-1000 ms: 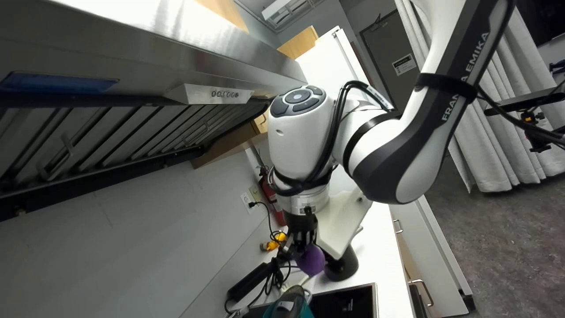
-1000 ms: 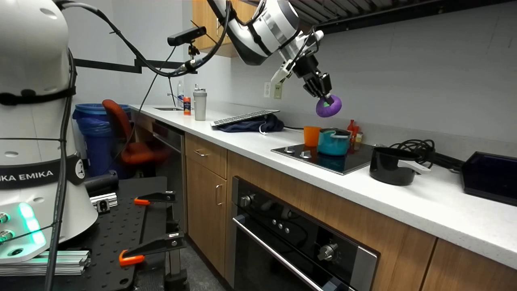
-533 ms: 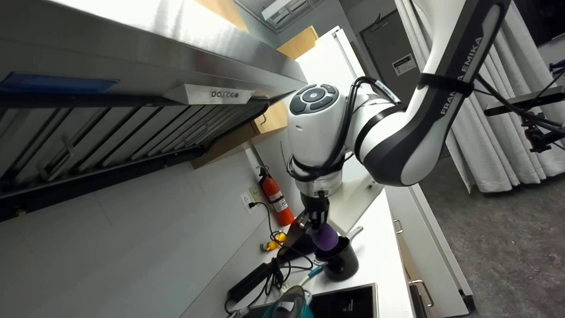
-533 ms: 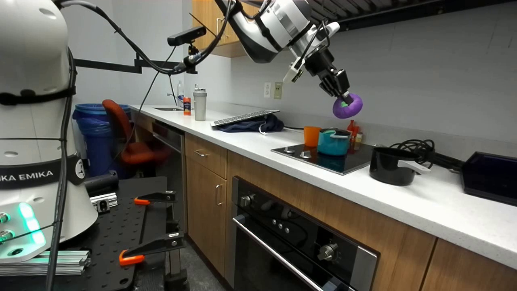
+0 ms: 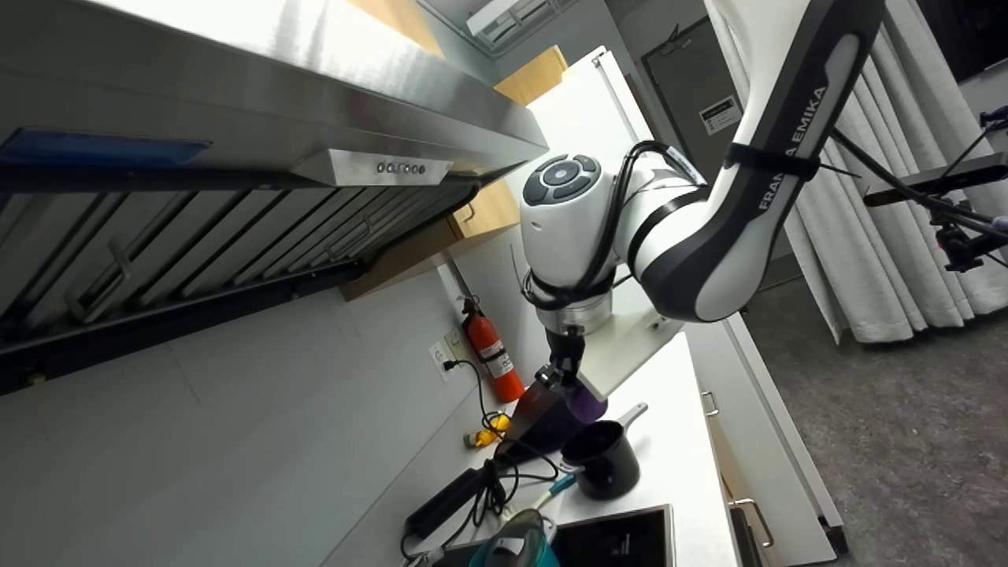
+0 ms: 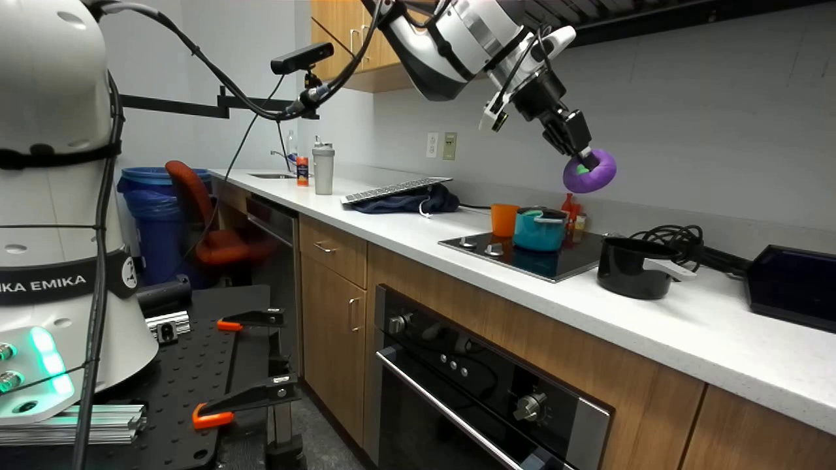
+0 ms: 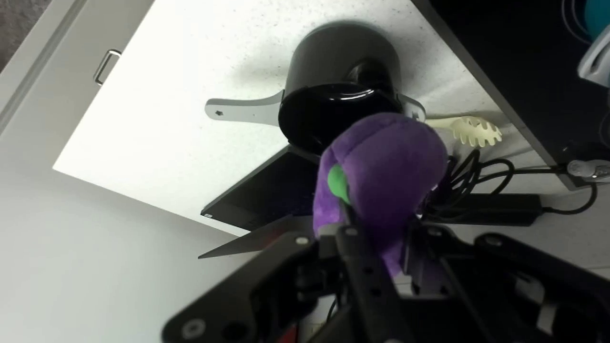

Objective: Put the purple plushie in the black pot then move the lid from the blue pot to the black pot

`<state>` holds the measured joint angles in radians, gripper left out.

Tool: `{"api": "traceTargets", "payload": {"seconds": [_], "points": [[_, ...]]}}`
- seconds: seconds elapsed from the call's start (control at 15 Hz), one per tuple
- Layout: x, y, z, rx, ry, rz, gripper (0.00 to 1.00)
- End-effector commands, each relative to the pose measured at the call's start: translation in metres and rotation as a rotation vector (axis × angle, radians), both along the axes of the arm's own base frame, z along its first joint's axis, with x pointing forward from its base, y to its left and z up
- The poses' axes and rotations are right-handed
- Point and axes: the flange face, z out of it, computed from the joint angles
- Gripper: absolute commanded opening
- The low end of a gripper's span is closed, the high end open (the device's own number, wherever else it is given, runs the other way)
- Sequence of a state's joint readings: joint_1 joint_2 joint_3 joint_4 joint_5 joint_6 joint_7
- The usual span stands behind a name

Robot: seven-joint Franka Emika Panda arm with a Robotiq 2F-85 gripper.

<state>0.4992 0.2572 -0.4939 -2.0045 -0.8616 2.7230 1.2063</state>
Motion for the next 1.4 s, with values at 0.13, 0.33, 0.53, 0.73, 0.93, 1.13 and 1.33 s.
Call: {"api": "traceTargets", "payload": {"seconds": [0.13, 0.33, 0.53, 0.73, 0.93, 1.13, 1.33], "points": [[0.036, -0.009, -0.011, 0.026, -0.02, -0.068, 0.05], [0.052, -0.012, -0.017, 0.031, -0.017, -0.082, 0.05], [0.064, -0.022, -0.02, 0.04, -0.017, -0.107, 0.05], [0.071, -0.027, -0.023, 0.042, -0.013, -0.123, 0.05], [0.075, -0.031, -0.028, 0.035, 0.003, -0.139, 0.05], [0.078, -0.036, -0.034, 0.026, 0.023, -0.154, 0.05], [0.079, -0.038, -0.04, 0.024, 0.041, -0.164, 0.05]]}}
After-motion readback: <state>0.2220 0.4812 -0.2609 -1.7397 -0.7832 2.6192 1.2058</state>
